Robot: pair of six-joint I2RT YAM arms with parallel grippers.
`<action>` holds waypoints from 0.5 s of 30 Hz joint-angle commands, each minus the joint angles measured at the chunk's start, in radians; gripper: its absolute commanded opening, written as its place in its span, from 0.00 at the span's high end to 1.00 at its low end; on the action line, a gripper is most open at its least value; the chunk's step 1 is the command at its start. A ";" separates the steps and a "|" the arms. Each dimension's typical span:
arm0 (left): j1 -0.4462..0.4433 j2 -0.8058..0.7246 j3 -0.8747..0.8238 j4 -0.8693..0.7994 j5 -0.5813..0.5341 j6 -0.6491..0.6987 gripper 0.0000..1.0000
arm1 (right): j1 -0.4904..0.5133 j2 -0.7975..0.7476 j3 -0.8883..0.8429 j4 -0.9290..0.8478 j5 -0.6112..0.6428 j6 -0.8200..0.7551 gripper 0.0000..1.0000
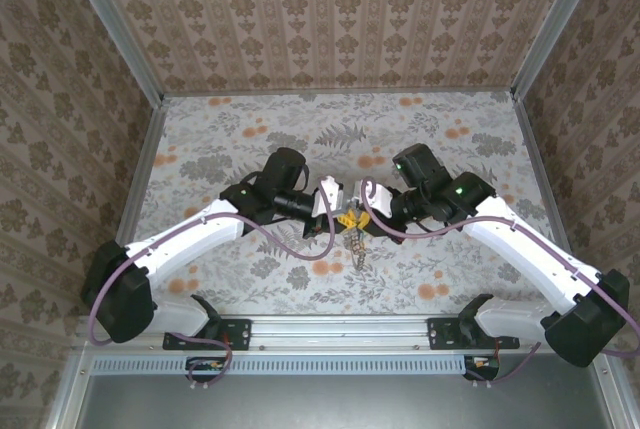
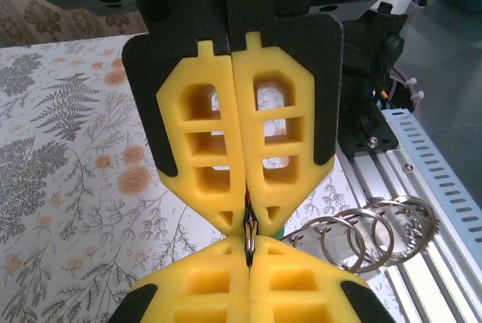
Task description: Put the keys on the keyring
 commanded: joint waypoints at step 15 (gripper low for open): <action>0.031 -0.043 -0.092 0.332 0.138 -0.115 1.00 | -0.183 -0.173 -0.186 0.223 -0.367 0.087 0.70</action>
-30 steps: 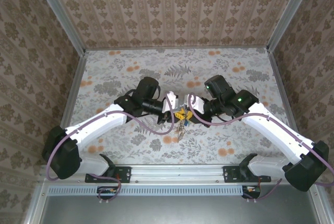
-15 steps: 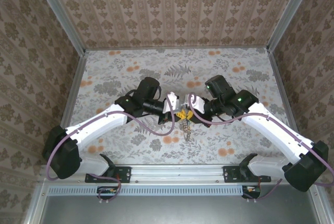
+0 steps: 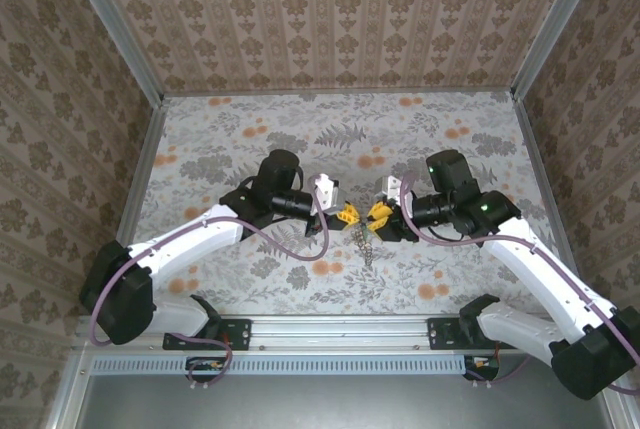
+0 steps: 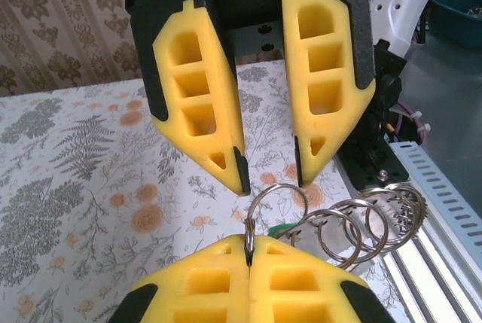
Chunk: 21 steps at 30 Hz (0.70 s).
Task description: Put the keys on the keyring
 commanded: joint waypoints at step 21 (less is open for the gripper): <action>0.020 -0.053 -0.032 0.139 0.061 -0.033 1.00 | -0.086 0.008 -0.034 0.120 -0.100 0.194 0.67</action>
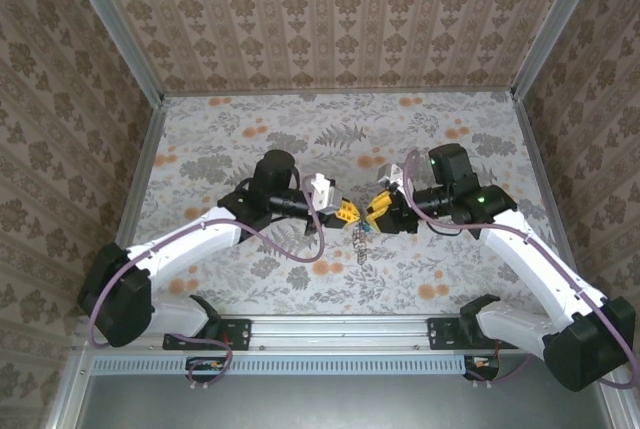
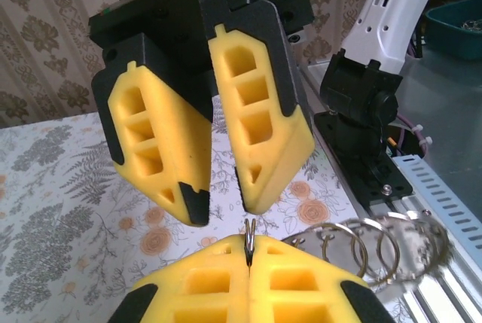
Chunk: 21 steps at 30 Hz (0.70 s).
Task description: Put the keys on the keyring
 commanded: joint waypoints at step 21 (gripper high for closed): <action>0.023 -0.055 -0.003 0.069 0.070 -0.021 1.00 | 0.098 -0.219 -0.391 0.512 0.281 -0.033 0.68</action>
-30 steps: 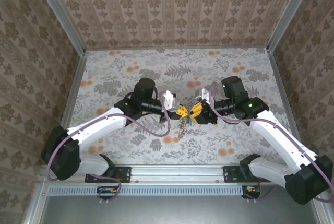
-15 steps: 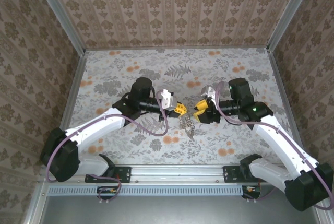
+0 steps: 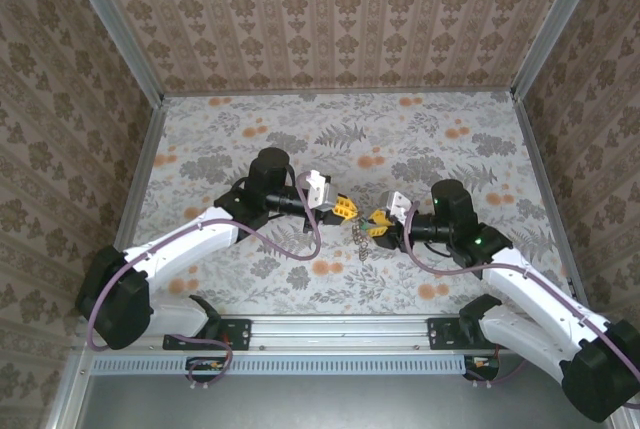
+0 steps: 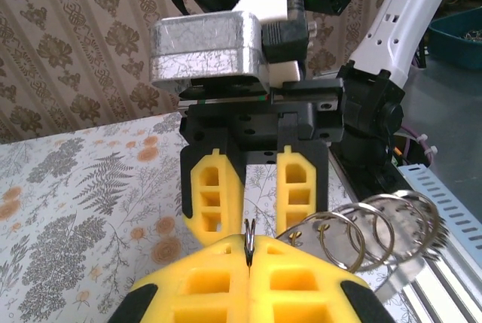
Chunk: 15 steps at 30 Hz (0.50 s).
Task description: Put the keys on the keyring
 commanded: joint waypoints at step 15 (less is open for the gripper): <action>0.005 -0.047 0.020 0.025 0.027 -0.002 1.00 | 0.078 -0.025 -0.079 0.281 0.040 0.105 0.62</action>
